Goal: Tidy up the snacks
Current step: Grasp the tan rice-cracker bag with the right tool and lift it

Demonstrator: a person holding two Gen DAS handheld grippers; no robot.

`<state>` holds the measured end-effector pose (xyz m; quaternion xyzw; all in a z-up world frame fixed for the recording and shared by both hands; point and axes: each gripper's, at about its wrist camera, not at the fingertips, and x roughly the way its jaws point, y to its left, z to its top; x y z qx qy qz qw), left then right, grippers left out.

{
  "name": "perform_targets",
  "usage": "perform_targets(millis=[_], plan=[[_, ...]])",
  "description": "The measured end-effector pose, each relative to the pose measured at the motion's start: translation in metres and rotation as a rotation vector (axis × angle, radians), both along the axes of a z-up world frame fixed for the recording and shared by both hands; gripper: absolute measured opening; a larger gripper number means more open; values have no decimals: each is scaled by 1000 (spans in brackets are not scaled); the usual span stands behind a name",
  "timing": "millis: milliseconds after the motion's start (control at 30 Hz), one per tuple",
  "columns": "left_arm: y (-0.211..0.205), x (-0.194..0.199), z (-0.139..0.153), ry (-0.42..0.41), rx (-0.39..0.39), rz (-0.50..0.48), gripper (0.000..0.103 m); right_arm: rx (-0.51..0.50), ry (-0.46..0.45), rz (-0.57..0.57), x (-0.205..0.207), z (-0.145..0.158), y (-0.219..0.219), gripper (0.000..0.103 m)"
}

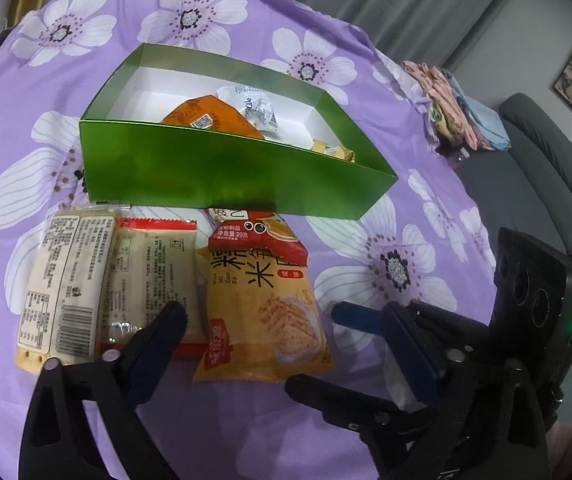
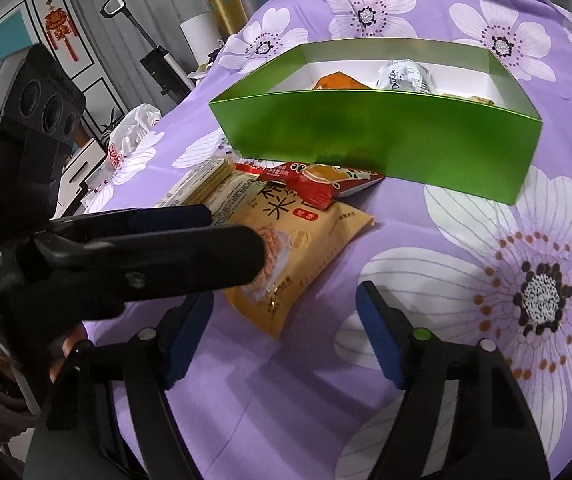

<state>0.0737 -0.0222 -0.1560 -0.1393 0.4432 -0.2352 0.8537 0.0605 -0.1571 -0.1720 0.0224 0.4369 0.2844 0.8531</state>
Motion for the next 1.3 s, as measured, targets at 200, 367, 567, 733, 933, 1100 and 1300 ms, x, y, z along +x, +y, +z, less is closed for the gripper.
perform_targets(millis=[200,367,567,733,933,1100,1300], plan=[[0,6,-8,35,6,7,75,-10,1,20,5,-2,5,63],[4,9,-13,55,-16,12,71,-29,-3,45,8,-3,10,52],[6,9,-17,72,-35,21,59,-43,-22,49,6,-2,14,42],[3,2,-14,62,-5,18,59,-34,-21,48,1,0,12,38],[0,-12,-8,59,18,14,59,-38,-26,54,-12,5,12,35],[-4,-24,4,32,34,15,59,-48,-52,60,-25,14,13,35],[-9,-35,20,-5,57,21,59,-31,-101,54,-37,31,10,35]])
